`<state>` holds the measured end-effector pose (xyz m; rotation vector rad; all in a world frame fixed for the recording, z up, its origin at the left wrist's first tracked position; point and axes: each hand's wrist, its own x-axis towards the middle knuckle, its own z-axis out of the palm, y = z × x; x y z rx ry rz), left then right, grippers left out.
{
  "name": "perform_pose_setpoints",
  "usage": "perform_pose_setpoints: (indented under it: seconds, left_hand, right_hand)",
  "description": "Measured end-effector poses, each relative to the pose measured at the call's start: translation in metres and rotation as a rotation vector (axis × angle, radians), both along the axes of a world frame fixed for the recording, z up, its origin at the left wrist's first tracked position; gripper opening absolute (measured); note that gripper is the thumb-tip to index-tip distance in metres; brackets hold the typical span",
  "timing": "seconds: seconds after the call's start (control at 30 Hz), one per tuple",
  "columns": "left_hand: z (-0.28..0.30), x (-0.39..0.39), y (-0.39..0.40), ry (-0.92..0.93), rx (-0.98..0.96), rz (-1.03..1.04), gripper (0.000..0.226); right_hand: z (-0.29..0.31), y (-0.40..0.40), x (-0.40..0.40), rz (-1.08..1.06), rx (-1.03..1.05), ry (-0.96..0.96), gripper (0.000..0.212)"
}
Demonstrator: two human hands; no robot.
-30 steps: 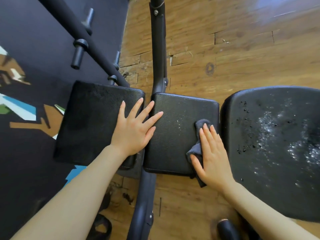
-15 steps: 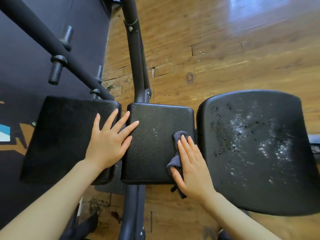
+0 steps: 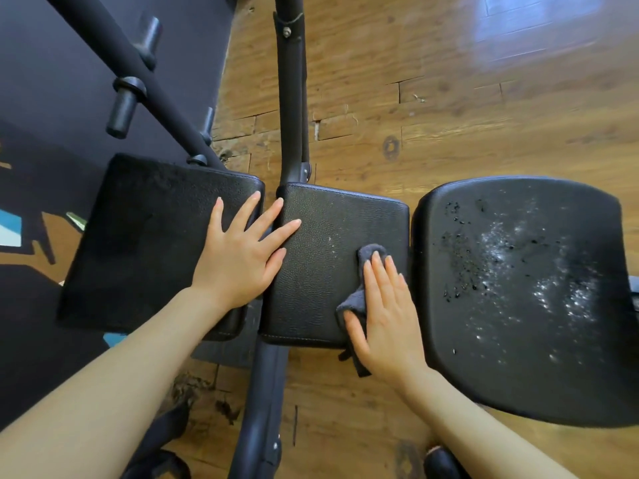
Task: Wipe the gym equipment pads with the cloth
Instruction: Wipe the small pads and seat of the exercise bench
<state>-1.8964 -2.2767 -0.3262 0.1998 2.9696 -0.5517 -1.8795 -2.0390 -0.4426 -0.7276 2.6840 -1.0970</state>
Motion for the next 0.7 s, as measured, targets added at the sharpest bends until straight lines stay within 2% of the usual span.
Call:
perform_pose_setpoints:
  seconds: [0.2,0.43,0.6,0.7]
  left_hand:
    - [0.001,-0.001,0.000,-0.012,0.002,0.005,0.048]
    - [0.003,0.000,0.002,-0.023,-0.001,0.003,0.048]
    - [0.004,-0.001,0.002,-0.015,-0.004,0.005,0.048]
    - [0.004,-0.001,0.003,-0.027,-0.002,0.004,0.048]
  right_hand:
    - [0.014,-0.049,-0.070,-0.066,0.017,-0.002,0.078]
    - [0.009,-0.016,0.001,0.077,-0.050,0.039,0.068]
    - [0.028,-0.064,-0.052,0.036,-0.031,0.060,0.069]
    - [0.028,-0.063,-0.042,0.025,-0.029,0.033,0.068]
